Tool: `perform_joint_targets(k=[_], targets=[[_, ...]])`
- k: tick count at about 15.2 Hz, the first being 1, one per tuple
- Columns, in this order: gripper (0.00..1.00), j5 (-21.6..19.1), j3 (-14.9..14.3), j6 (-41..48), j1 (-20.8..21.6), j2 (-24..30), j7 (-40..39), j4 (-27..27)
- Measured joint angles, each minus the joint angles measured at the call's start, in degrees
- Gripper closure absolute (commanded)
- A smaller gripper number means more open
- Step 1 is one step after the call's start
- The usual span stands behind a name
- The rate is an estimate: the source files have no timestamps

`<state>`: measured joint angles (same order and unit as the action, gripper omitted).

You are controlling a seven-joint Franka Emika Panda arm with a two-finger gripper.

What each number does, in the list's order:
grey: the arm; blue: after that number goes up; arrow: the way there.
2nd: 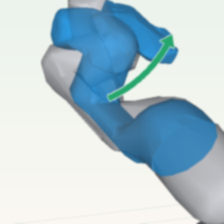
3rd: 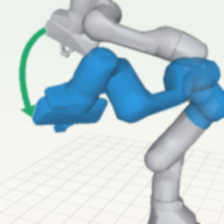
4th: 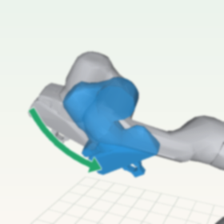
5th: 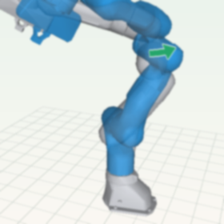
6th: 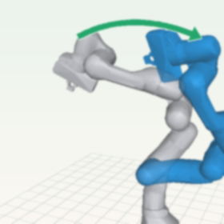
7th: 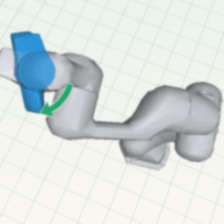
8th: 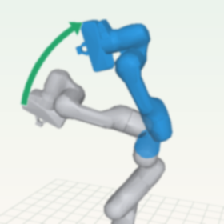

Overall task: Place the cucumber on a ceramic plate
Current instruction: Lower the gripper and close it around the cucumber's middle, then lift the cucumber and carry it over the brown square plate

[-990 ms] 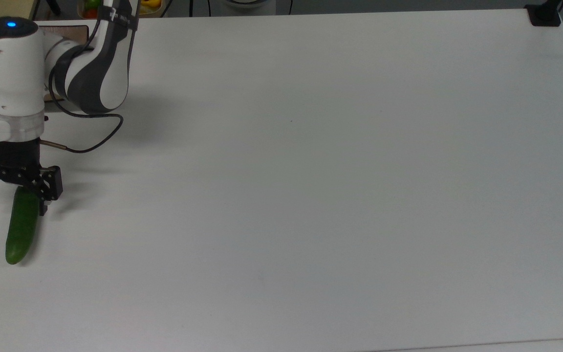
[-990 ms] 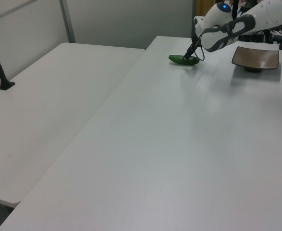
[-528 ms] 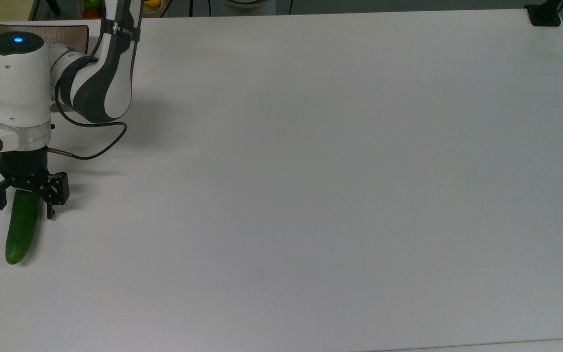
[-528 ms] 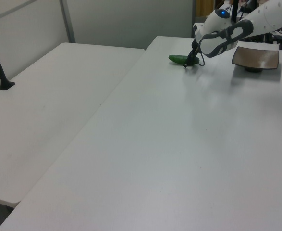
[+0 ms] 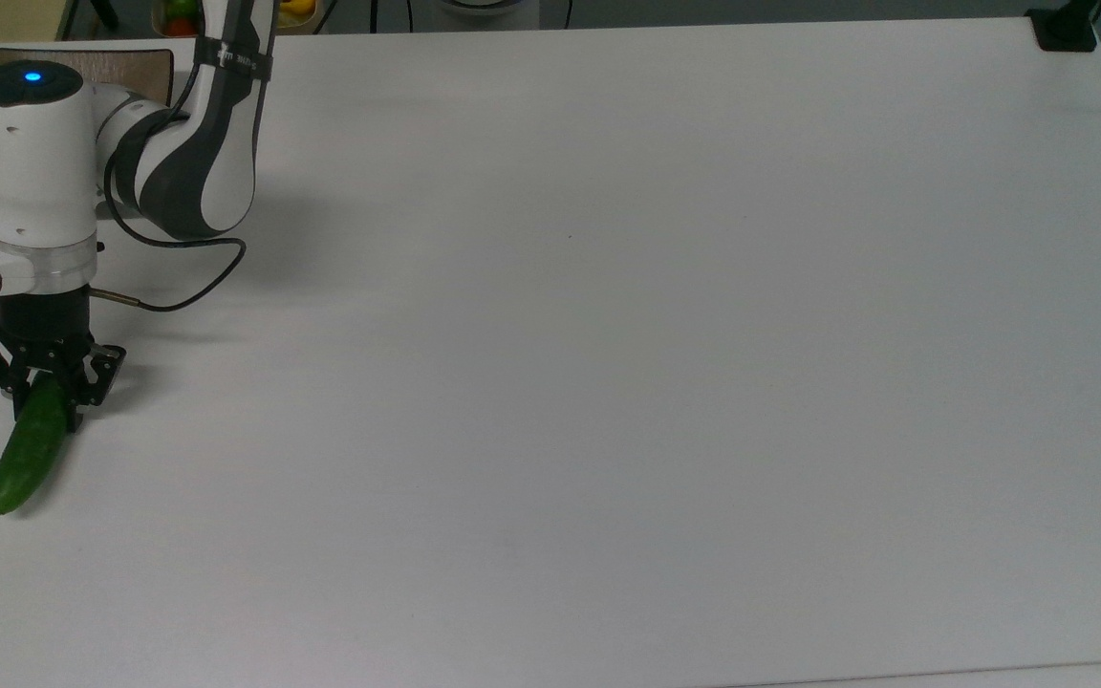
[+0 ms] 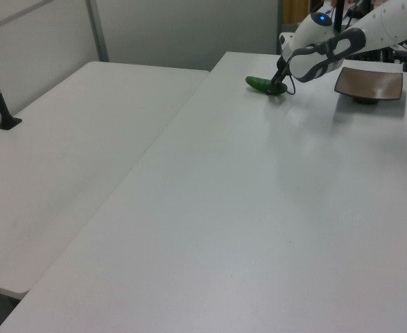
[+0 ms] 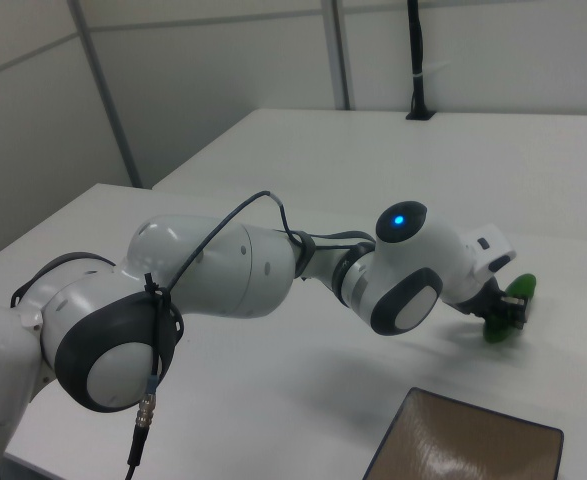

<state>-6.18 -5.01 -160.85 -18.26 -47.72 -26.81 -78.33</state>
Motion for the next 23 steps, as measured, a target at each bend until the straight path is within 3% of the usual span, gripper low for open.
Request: perform_joint_targets(k=[7, 11, 20, 23], targets=[[0.96, 0.35, 0.01, -0.01, -0.01, 0.67, -0.03, 0.11], [0.96, -0.18, 0.01, 1.02, -0.2, 6.21, 0.02, -1.12], [0.93, -0.86, 0.41, 27.65, -0.04, 23.52, -0.02, -6.73], [0.93, -0.85, 0.4, 44.16, 0.17, 31.92, -4.37, -10.75]])
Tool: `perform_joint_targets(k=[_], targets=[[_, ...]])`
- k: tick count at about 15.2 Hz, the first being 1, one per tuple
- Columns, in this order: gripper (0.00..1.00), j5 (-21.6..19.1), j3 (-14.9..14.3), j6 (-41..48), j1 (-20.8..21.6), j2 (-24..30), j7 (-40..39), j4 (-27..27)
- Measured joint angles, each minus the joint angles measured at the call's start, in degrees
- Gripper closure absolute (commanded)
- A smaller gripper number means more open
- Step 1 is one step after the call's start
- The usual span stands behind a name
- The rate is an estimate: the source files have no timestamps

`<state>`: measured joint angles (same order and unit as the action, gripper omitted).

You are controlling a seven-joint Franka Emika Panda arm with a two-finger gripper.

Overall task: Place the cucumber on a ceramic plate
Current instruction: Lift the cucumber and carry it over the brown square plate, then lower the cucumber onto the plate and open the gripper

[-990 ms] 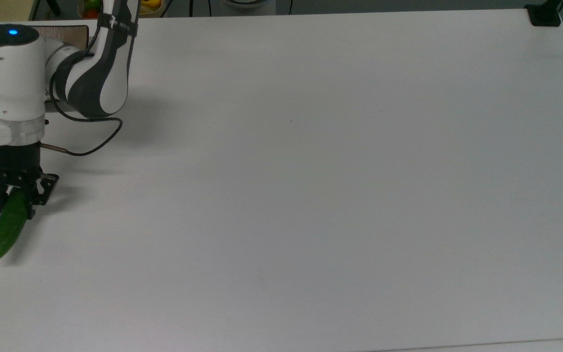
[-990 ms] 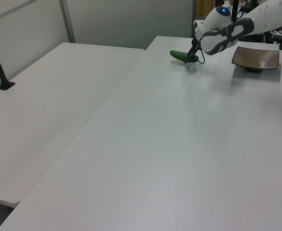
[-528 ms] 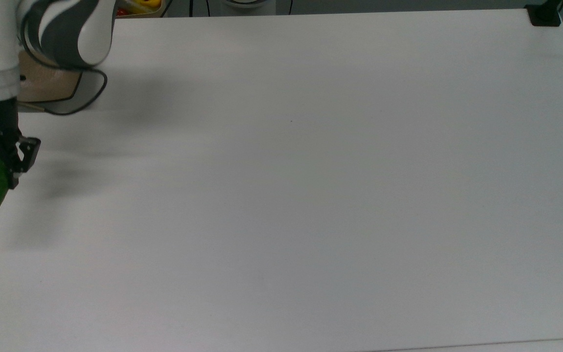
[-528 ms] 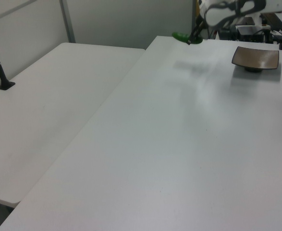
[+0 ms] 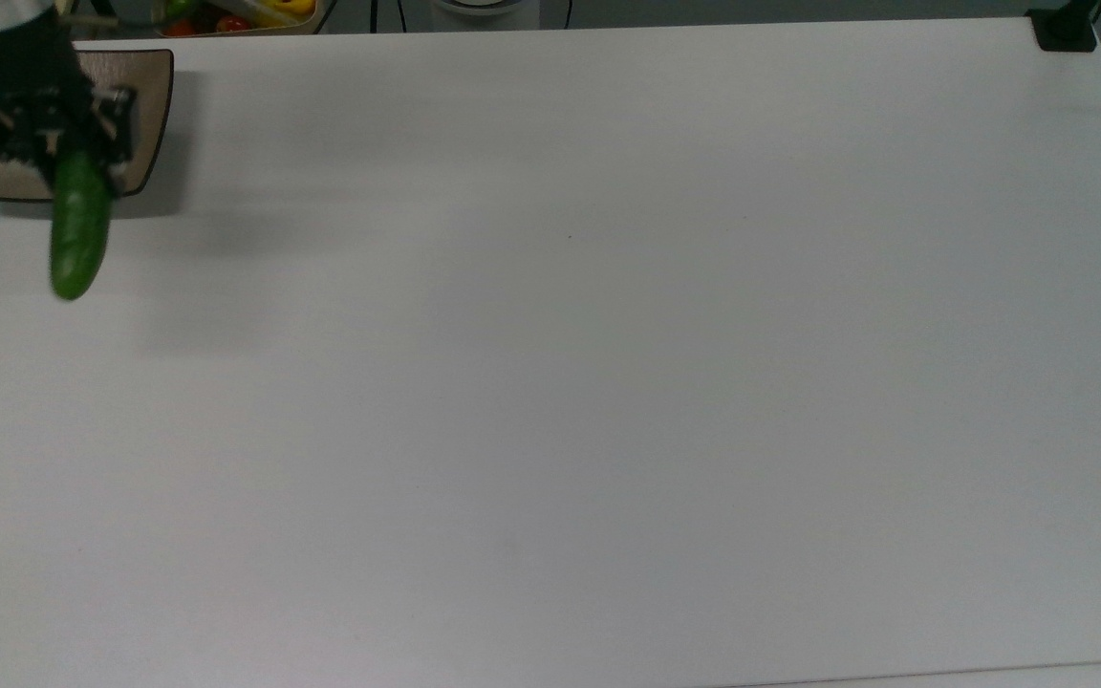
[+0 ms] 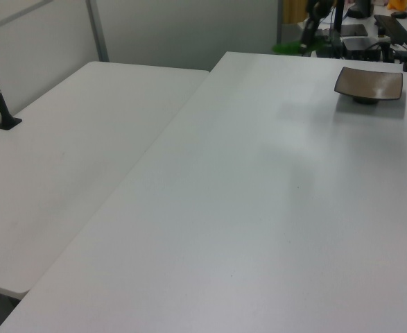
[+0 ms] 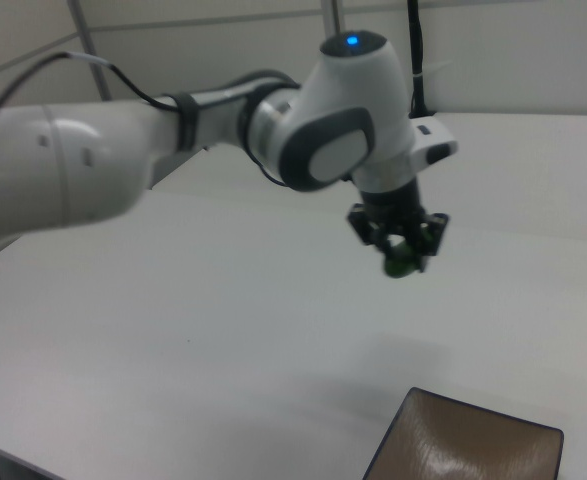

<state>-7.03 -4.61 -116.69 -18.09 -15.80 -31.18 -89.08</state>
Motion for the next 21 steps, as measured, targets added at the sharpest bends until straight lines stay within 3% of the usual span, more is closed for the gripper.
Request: perform_joint_targets(k=[5, 9, 13, 18, 21], targets=[[0.91, 0.03, -2.72, 10.06, -0.7, 7.76, -5.54, -7.75], [0.9, 0.03, -3.62, 5.24, -5.86, 10.79, -7.91, -17.35], [0.9, -0.65, -3.8, -1.93, -12.06, 11.26, -15.96, -23.96], [0.89, -7.71, -6.71, -10.99, -14.55, 11.12, -30.64, -29.72], [0.82, -12.76, -8.5, -13.44, -15.13, 10.45, -40.59, -31.13]])
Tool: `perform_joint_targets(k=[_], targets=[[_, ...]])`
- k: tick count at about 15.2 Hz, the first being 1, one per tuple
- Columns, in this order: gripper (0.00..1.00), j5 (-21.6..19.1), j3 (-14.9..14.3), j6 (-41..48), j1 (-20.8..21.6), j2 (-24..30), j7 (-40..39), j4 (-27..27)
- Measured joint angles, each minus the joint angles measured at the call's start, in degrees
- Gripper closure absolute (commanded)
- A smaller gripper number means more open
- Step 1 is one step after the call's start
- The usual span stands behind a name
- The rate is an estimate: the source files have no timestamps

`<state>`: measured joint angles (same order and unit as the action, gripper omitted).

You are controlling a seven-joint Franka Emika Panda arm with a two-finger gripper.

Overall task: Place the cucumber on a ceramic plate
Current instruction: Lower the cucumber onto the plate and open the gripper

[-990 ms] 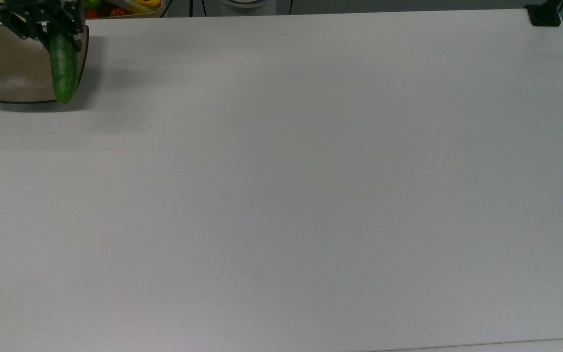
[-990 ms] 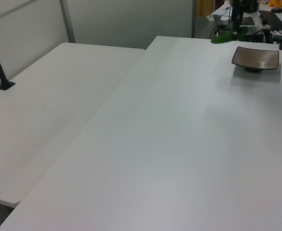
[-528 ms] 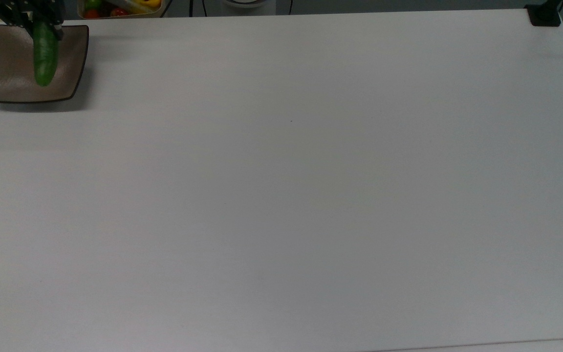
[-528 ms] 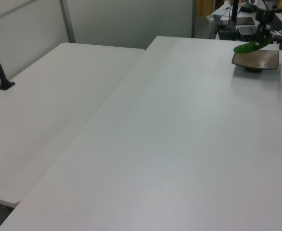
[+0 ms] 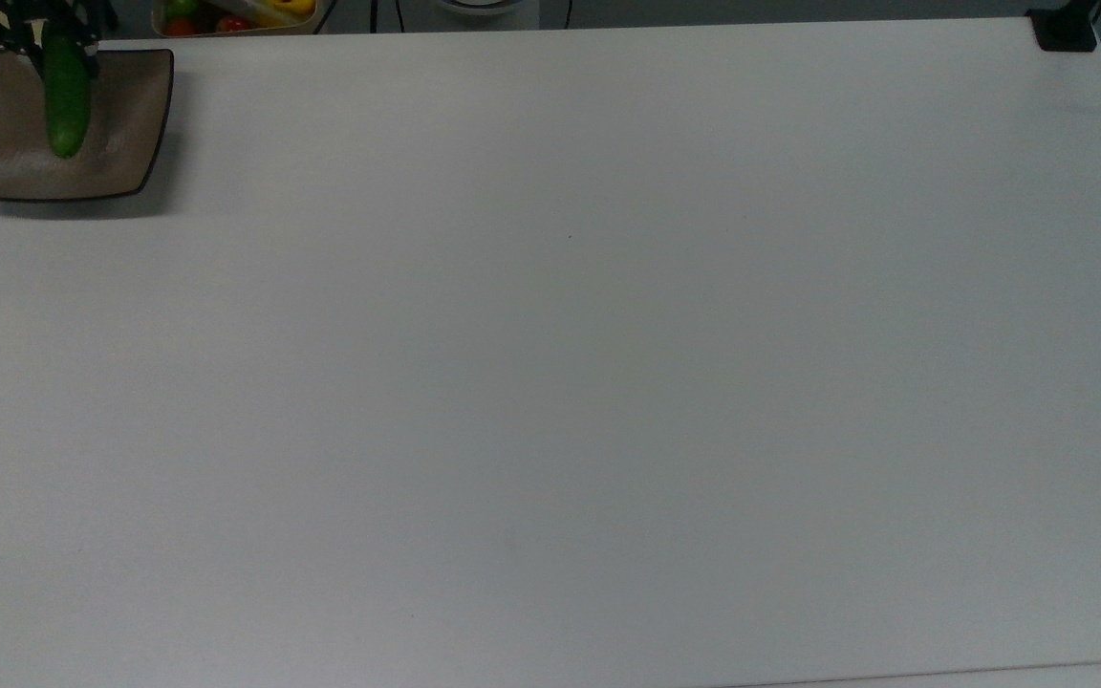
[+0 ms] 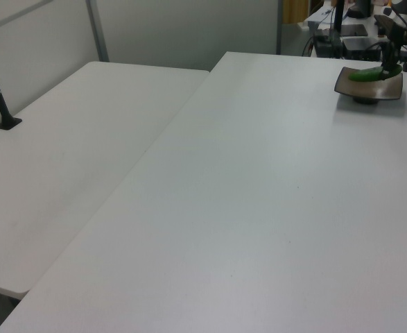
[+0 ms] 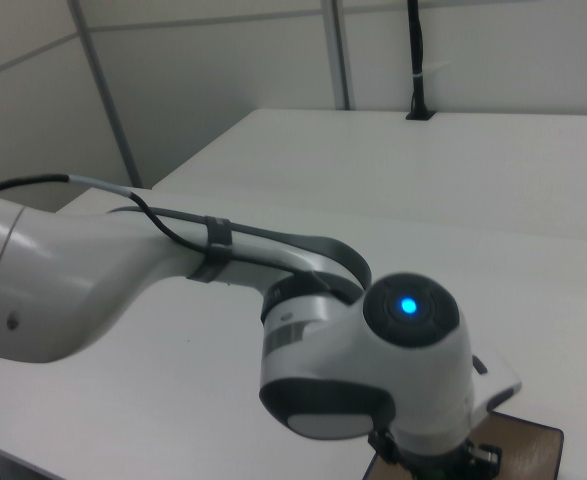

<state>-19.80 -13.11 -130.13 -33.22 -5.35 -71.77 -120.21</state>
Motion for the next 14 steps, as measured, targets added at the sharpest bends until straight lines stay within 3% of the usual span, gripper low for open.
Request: perform_joint_targets(k=[6, 7, 9, 14], targets=[[0.23, -1.62, -0.28, -1.37, -0.36, -2.79, -3.13, -0.11], [0.19, -2.01, -0.29, -1.37, -0.36, -2.84, -3.13, -0.09], [0.0, -2.76, -0.31, -1.37, -0.36, -2.83, -3.13, 0.0], [0.0, -4.0, -0.58, -0.38, -0.21, -2.46, -0.32, 0.91]])
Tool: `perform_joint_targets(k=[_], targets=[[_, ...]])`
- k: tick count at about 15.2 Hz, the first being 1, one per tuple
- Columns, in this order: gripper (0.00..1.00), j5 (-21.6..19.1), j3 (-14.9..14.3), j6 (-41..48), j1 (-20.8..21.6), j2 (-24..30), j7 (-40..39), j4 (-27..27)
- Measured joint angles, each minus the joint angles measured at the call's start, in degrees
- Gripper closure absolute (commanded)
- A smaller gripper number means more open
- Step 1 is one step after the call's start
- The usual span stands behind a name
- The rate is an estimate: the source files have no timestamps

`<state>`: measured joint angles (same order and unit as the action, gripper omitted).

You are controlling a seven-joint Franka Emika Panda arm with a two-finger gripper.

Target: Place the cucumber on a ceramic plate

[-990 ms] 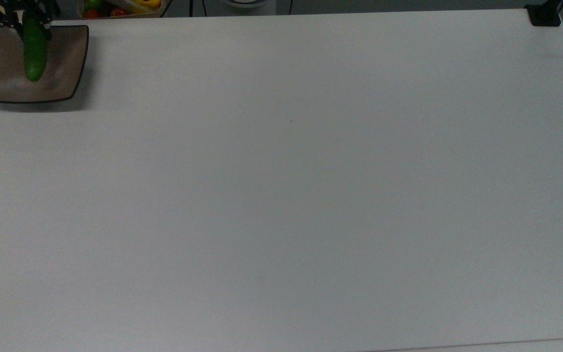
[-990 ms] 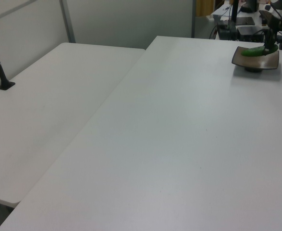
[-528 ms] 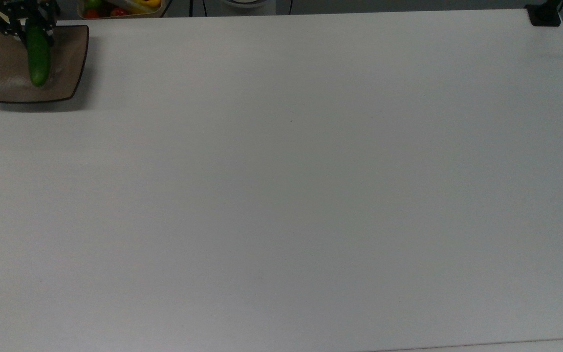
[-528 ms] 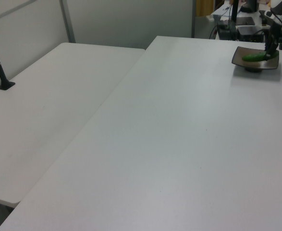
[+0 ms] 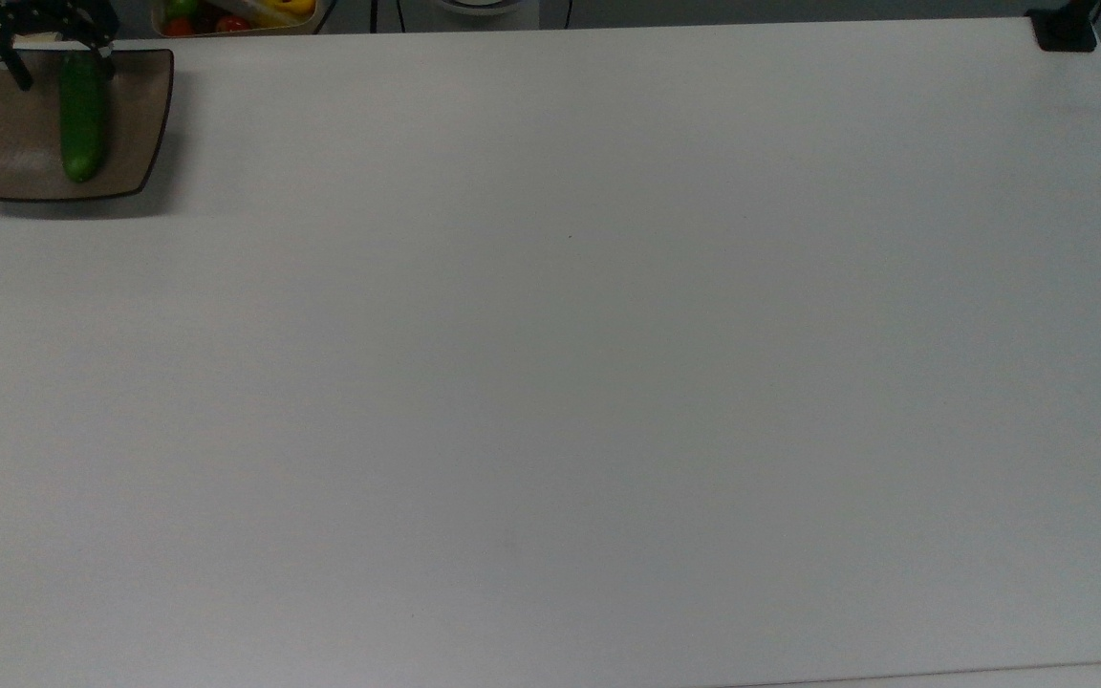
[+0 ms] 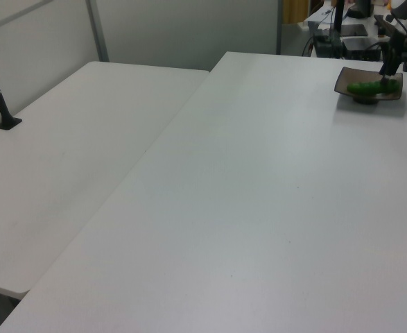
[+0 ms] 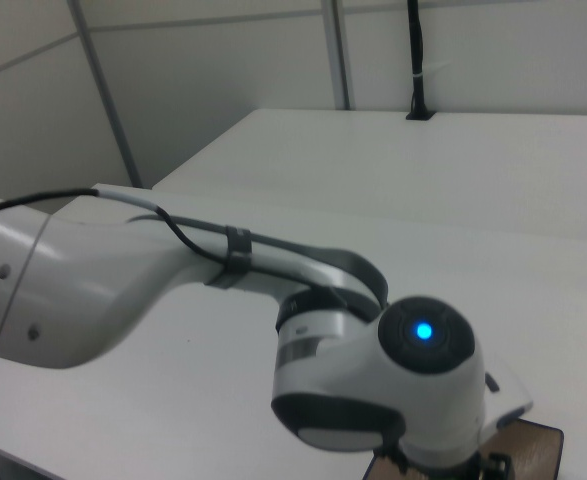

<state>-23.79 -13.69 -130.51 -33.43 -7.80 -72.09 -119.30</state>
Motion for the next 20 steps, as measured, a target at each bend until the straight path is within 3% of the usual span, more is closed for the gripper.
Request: perform_joint_targets(k=[4, 8, 11, 14, 16, 20], targets=[[0.0, 0.02, 0.01, 18.16, 1.51, 3.85, 10.85, 11.59], [0.0, 0.02, -0.01, 30.24, 4.87, 6.66, 24.45, 20.65], [0.0, 0.04, 0.08, 38.31, 10.34, 6.98, 41.16, 28.11], [0.0, 1.85, 0.55, 41.67, 16.09, 8.06, 53.53, 31.66], [0.0, 5.41, 2.42, 43.11, 19.38, 9.55, 59.81, 32.06], [0.0, 13.81, 10.07, 43.72, 24.15, 11.39, 71.51, 32.01]])
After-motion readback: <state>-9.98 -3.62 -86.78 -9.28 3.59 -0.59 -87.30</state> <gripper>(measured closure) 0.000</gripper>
